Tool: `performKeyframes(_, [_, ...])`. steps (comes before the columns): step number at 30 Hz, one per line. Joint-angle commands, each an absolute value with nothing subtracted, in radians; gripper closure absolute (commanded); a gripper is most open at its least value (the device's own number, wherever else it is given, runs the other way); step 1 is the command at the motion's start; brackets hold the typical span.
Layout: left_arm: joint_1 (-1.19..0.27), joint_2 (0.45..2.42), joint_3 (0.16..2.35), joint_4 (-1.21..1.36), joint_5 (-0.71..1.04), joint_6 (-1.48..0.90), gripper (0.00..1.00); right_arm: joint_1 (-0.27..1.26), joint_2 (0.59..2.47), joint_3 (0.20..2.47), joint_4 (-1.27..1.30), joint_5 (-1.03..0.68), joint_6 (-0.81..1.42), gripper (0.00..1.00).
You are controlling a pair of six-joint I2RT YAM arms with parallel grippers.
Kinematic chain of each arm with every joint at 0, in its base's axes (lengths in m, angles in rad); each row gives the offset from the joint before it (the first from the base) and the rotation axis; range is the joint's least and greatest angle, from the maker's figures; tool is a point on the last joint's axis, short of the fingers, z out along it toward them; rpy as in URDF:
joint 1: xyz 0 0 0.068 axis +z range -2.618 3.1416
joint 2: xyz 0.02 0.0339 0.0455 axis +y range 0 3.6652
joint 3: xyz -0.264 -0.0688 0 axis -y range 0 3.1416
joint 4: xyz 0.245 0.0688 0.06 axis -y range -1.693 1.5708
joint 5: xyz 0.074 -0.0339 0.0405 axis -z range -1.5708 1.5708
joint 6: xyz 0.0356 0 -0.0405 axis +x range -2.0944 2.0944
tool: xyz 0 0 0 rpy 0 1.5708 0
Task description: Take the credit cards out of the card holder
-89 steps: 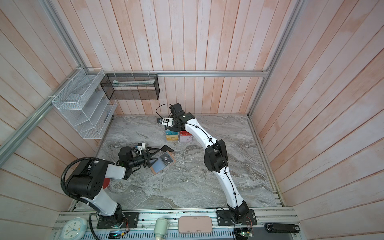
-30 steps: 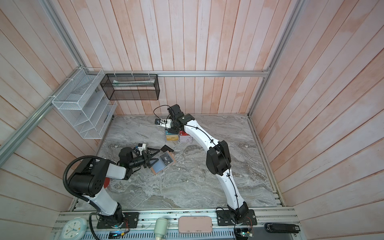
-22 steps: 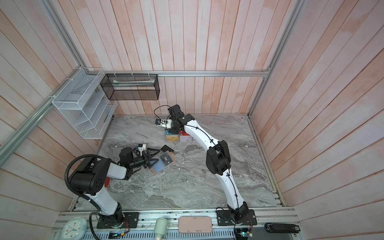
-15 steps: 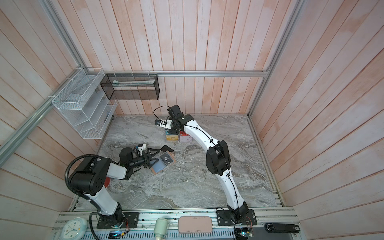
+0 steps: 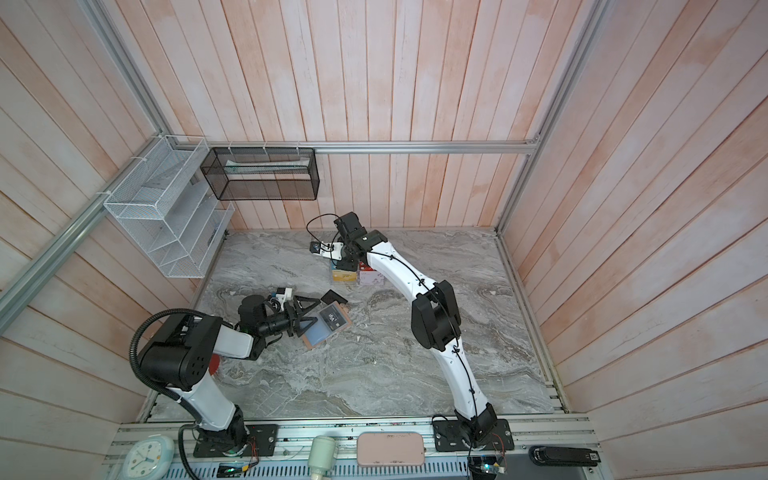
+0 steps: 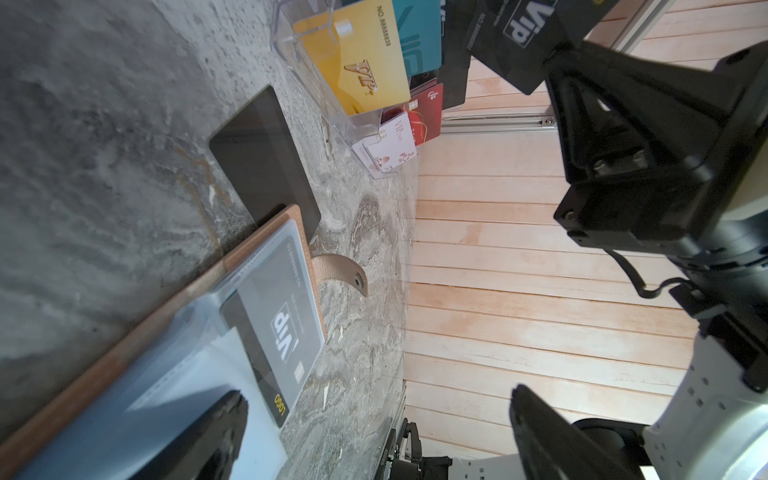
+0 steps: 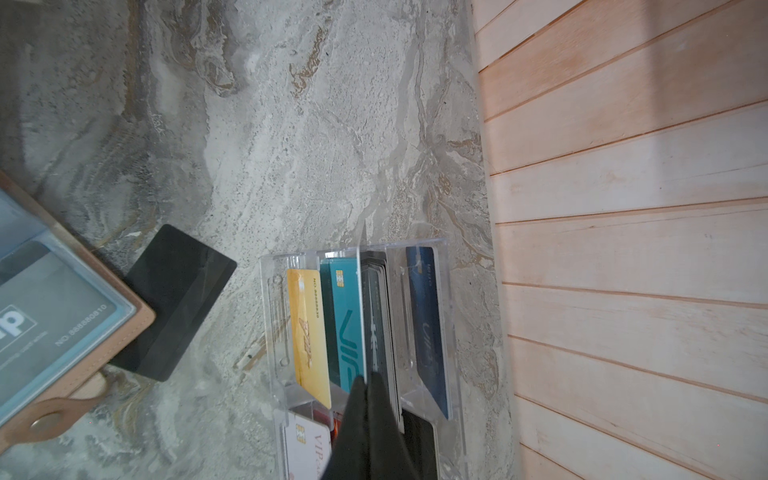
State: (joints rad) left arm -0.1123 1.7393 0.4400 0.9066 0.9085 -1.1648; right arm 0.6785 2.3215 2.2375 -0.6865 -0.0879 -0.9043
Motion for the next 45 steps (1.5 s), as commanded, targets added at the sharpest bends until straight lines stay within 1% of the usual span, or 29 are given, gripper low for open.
performKeyframes(1, [-0.114, 1.746, 0.431, 0.941, 0.920, -1.164, 0.00, 0.665, 2.365, 2.259, -0.691, -0.109, -0.892, 1.00])
performKeyframes(32, [-0.110, 1.776, 0.452, 0.941, 0.927, -1.159, 0.00, 0.631, 2.421, 2.338, -0.693, -0.082, -0.927, 1.00])
performKeyframes(36, [-0.107, 1.782, 0.451, 0.946, 0.930, -1.160, 0.00, 0.630, 2.431, 2.342, -0.691, -0.054, -0.938, 1.00])
performKeyframes(45, [-0.106, 1.799, 0.453, 0.966, 0.936, -1.168, 0.00, 0.633, 2.410, 2.349, -0.689, -0.066, -0.932, 1.00])
